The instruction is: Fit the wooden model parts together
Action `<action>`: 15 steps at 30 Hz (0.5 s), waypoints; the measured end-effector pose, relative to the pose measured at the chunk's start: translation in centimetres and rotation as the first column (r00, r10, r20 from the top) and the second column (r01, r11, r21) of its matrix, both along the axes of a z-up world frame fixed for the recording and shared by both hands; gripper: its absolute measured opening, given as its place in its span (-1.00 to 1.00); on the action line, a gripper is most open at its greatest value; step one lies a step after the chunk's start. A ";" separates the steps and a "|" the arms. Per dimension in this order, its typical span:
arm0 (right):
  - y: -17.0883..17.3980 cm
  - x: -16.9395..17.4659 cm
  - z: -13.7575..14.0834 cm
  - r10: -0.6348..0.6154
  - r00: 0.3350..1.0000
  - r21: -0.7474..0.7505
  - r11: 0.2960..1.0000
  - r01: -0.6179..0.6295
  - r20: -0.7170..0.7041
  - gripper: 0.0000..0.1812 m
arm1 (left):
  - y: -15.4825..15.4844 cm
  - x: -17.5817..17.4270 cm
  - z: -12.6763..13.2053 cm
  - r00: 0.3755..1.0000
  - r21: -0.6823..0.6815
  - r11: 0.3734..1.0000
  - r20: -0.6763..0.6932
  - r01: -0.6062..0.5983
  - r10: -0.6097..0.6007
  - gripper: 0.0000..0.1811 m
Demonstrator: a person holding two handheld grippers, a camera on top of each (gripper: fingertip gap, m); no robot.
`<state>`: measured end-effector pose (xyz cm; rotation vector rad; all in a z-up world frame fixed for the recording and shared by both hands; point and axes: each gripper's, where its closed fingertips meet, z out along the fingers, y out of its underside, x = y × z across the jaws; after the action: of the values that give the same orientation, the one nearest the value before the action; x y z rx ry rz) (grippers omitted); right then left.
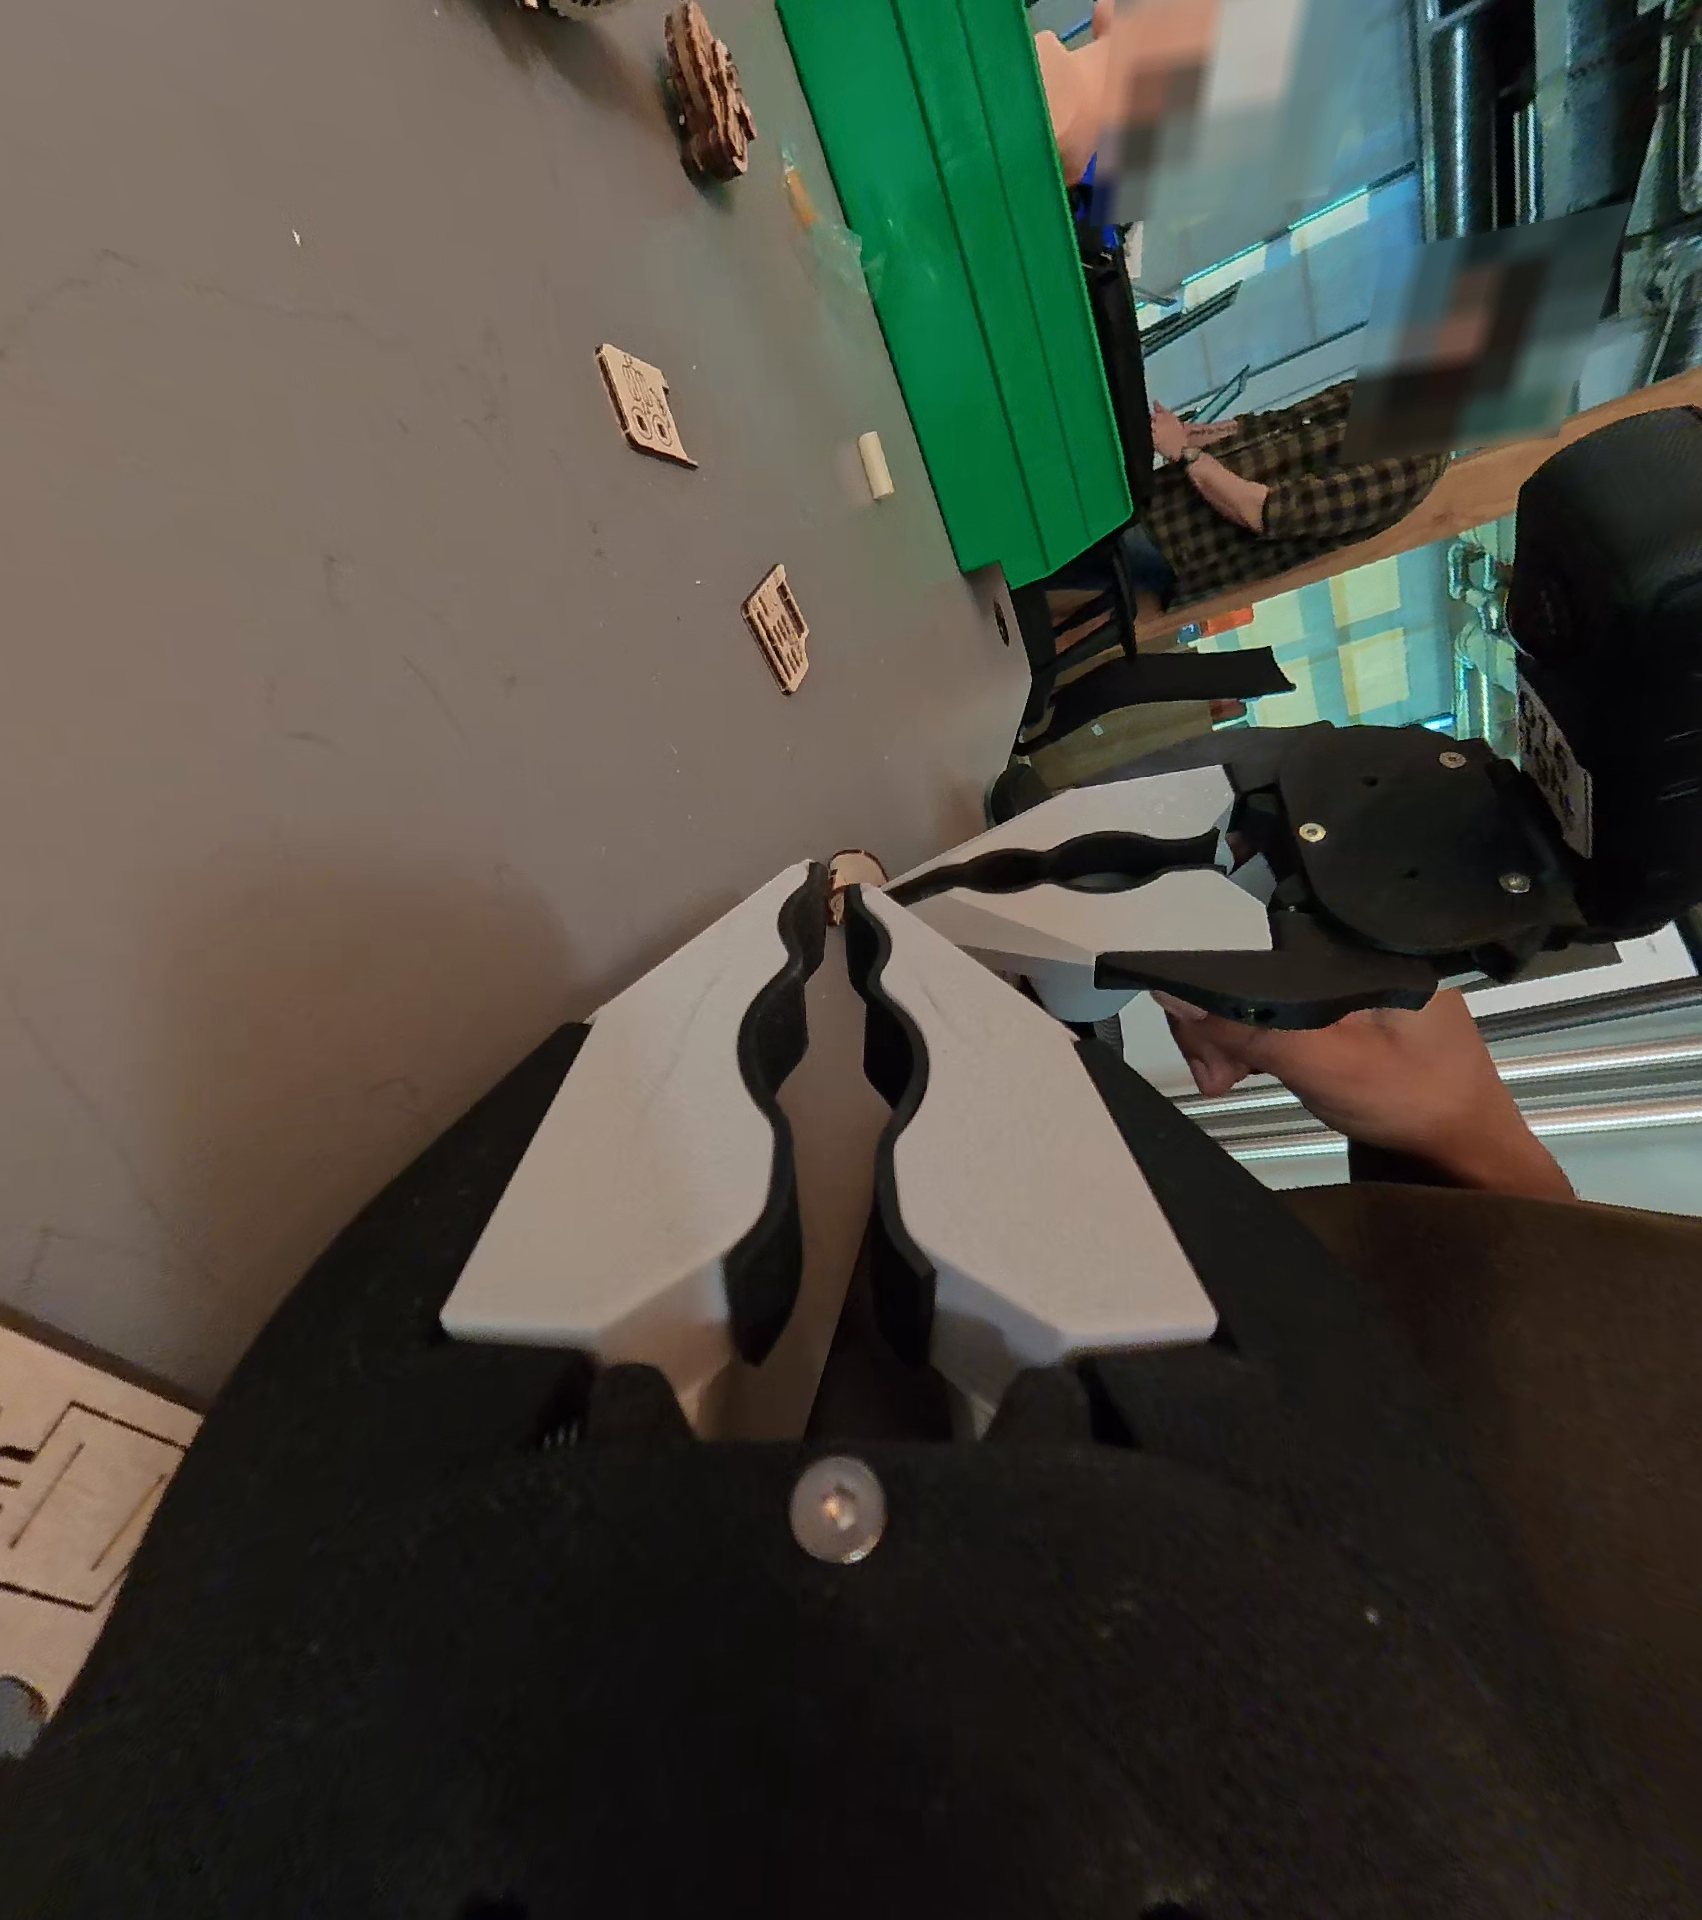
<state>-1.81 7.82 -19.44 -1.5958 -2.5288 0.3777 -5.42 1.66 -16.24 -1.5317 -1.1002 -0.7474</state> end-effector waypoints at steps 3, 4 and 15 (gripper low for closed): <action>0.0 0.0 0.1 -0.005 1.000 -0.004 1.000 0.005 0.003 -0.99 | 0.0 0.0 0.0 1.000 0.001 1.000 0.001 -0.001 0.001 -0.99; 0.0 0.0 0.1 -0.006 1.000 -0.003 1.000 0.006 0.004 -0.99 | 0.0 0.0 0.0 1.000 0.001 1.000 0.001 0.000 0.000 -0.99; -0.1 0.0 0.1 -0.030 0.999 -0.014 0.999 0.030 0.018 -0.99 | 0.0 0.0 0.0 1.000 0.001 1.000 0.003 0.002 -0.002 -0.99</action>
<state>-1.79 7.74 -19.38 -1.6475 -2.5173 0.3803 -5.39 1.68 -16.25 -1.5308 -1.1007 -0.7518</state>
